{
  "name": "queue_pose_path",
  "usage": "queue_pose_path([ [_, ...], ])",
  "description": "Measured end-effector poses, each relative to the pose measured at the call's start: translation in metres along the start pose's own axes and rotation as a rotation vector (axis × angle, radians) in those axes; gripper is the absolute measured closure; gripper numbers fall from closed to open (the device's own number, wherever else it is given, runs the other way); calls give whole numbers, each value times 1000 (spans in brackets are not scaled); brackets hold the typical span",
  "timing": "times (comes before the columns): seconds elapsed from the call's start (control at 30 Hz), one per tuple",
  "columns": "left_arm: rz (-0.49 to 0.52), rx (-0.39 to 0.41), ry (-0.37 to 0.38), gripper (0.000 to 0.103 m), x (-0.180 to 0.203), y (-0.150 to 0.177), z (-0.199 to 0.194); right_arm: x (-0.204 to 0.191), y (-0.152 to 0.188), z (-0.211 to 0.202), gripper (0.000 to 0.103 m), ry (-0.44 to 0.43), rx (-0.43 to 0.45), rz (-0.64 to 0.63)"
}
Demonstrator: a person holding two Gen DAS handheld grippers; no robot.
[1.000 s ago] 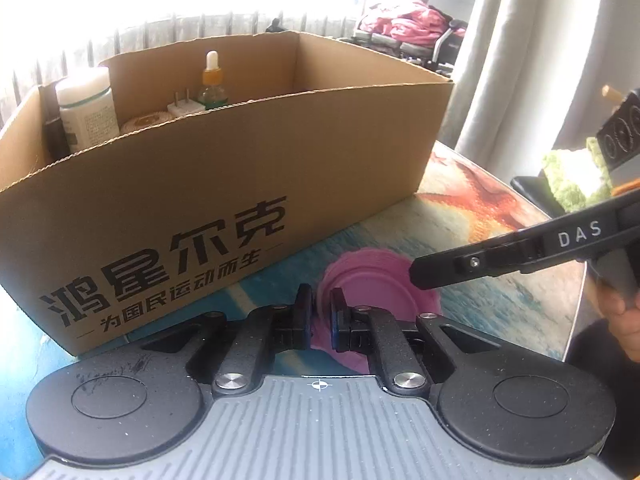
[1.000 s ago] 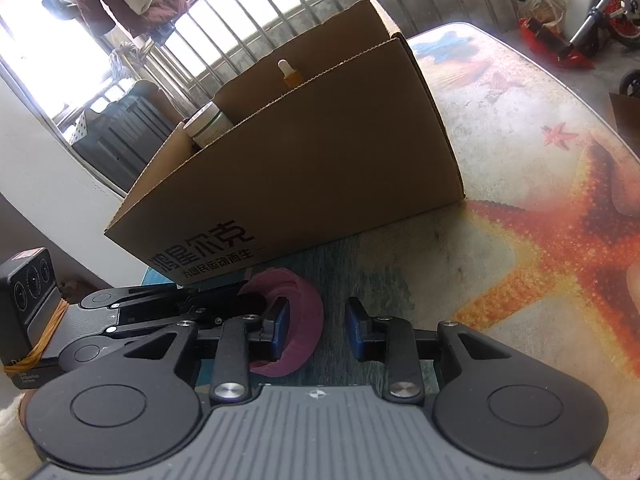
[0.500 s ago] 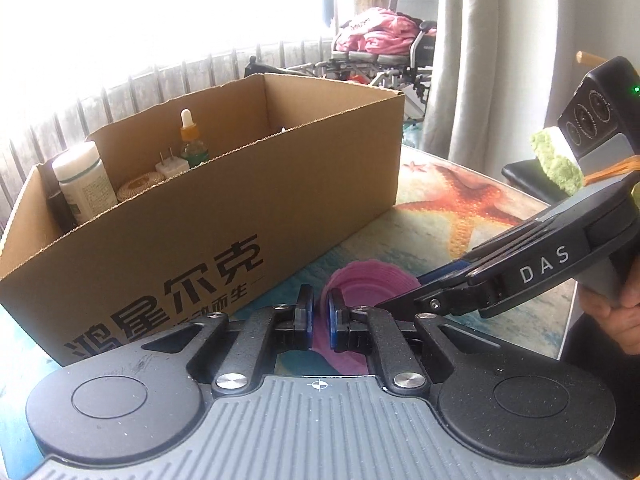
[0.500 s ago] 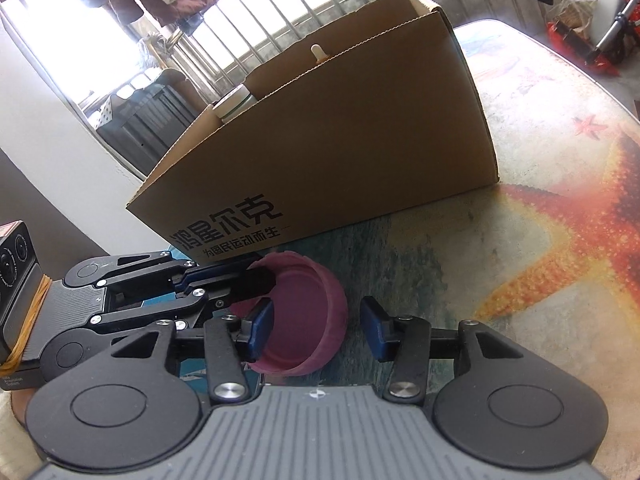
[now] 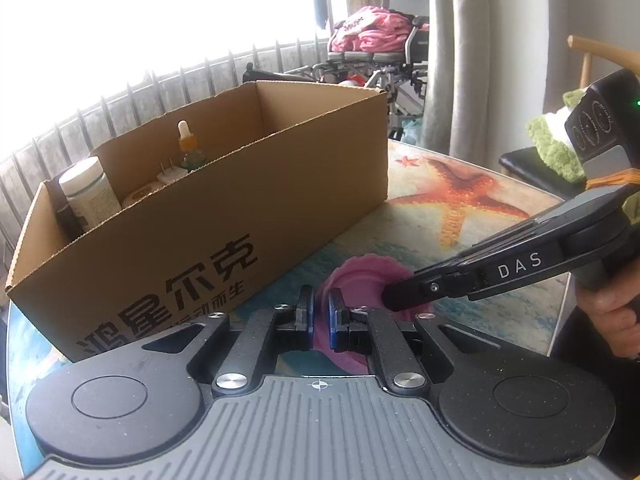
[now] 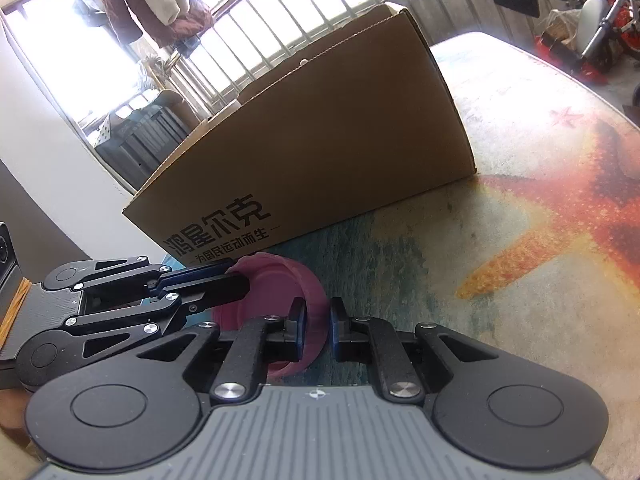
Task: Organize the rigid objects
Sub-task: 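Close the left gripper on the pink bowl rim and lift it, then lower the pink bowl into the box and open the left gripper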
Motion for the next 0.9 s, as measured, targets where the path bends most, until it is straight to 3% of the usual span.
queue_pose_path([
  [0.27, 162, 138, -103, 97, 11, -31, -44, -39, -19, -39, 90, 53, 176, -191],
  [0.4, 189, 227, -164, 97, -13, -67, -75, -76, -59, -59, 90, 16, 243, -298],
  [0.5, 169, 236, -188, 97, -47, -95, -79, -104, -98, -53, 89, -11, 257, -372],
  [0.67, 145, 103, -201, 97, -104, -110, -43, -134, -155, 3, 90, -40, 130, -420],
  [0.77, 158, 2, -219, 97, -125, -102, -16, -142, -168, 51, 90, -37, 15, -417],
  [0.9, 85, -147, -161, 97, -153, -81, 20, -135, -170, 112, 90, -41, -168, -344],
])
Point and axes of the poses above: each gripper's, at about its wrist camera, not at the fingertips, and z roughly the way its jaws point, x to its right, y to its underside, the point moved 6 cm from there along z, roughly the way its jaws point, and after that the axes turned 3 degrees about z, right-handed, at the moved point
